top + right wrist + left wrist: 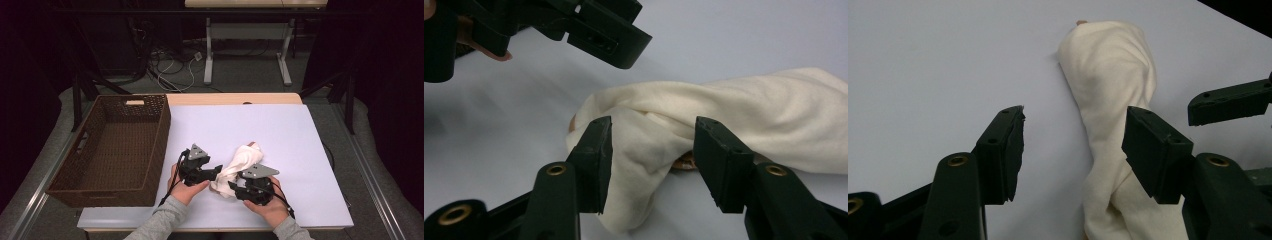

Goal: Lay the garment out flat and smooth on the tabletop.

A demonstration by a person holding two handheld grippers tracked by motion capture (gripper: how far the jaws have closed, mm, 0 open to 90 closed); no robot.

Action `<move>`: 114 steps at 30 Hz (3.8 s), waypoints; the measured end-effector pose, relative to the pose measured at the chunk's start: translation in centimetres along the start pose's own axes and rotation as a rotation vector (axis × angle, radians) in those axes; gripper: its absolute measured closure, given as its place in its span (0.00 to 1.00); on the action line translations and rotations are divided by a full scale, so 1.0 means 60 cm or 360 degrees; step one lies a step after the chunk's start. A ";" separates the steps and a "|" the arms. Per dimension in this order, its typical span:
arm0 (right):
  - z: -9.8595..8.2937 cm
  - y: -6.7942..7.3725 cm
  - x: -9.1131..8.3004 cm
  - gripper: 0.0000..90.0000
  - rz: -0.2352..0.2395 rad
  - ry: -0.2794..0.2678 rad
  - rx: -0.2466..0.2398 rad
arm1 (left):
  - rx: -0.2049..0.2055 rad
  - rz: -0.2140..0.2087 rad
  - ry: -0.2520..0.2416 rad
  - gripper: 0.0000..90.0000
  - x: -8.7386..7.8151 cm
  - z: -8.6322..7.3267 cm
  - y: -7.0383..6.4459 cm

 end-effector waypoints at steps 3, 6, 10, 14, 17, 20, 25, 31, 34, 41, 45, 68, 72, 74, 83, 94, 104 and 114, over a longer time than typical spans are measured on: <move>0.002 0.002 0.006 0.58 -0.0009 -0.0001 -0.0025 | -0.0021 -0.0013 0.0026 0.46 -0.001 -0.002 -0.001; 0.005 -0.001 0.011 0.63 -0.0015 0.0006 -0.0027 | -0.0011 -0.0008 0.0042 0.47 -0.001 -0.005 0.000; 0.008 -0.003 0.020 0.63 0.0004 -0.0001 -0.0023 | -0.0032 -0.0005 0.0056 0.48 -0.002 -0.007 0.002; 0.010 -0.003 0.026 0.63 0.0020 -0.0004 -0.0047 | -0.0044 0.0005 0.0057 0.48 -0.003 -0.009 0.004; 0.009 -0.003 0.033 0.63 0.0027 0.0020 -0.0057 | -0.0043 0.0008 0.0056 0.49 -0.004 -0.010 0.005; 0.008 -0.004 0.038 0.66 0.0022 0.0036 -0.0072 | -0.0062 0.0012 0.0054 0.49 -0.005 -0.011 0.006; 0.002 -0.002 0.042 0.77 0.0032 0.0088 -0.0076 | -0.0066 0.0018 0.0051 0.49 -0.008 -0.011 0.010; 0.001 -0.003 0.039 0.96 0.0041 0.0104 -0.0092 | -0.0068 0.0003 0.0059 0.49 -0.006 -0.012 0.006; 0.001 -0.003 0.037 0.99 0.0046 0.0101 -0.0093 | -0.0045 -0.0001 0.0065 0.49 -0.005 -0.013 0.004; 0.000 -0.004 0.031 1.00 0.0045 0.0094 -0.0090 | -0.0039 -0.0035 0.0079 0.51 -0.001 -0.016 -0.007; 0.000 -0.004 0.029 1.00 0.0045 0.0082 -0.0078 | -0.0015 -0.0055 0.0095 0.52 0.003 -0.018 -0.013; -0.002 -0.006 0.022 1.00 0.0029 0.0064 -0.0068 | 0.0061 -0.0163 0.0186 0.99 0.010 -0.029 -0.036; -0.002 -0.006 0.021 1.00 0.0028 0.0068 -0.0066 | 0.0052 -0.0157 0.0185 0.99 0.009 -0.028 -0.034; -0.002 -0.007 0.020 1.00 0.0024 0.0066 -0.0067 | 0.0037 -0.0149 0.0181 0.99 0.008 -0.027 -0.032; 0.002 -0.017 0.011 1.00 0.0011 0.0033 -0.0050 | -0.0004 -0.0118 0.0141 1.00 0.000 -0.019 -0.013; 0.009 -0.032 -0.003 1.00 -0.0026 -0.0019 -0.0021 | -0.0070 -0.0101 0.0095 1.00 -0.011 -0.008 0.006; 0.019 -0.042 -0.025 1.00 -0.0056 -0.0082 0.0000 | -0.0041 -0.0104 0.0083 1.00 -0.014 -0.005 0.003; 0.010 -0.045 -0.009 1.00 -0.0050 -0.0026 0.0005 | -0.0035 -0.0108 0.0123 0.99 -0.006 -0.015 -0.004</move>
Point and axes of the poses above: each handheld gripper's, and its own axes: x roughly forward along the jaws, z roughly out of its top, y roughly to its left, the point moved 7 cm from there along x, roughly forward along the jaws, and after that the axes turned 11 degrees about z, right-handed, at the moved point
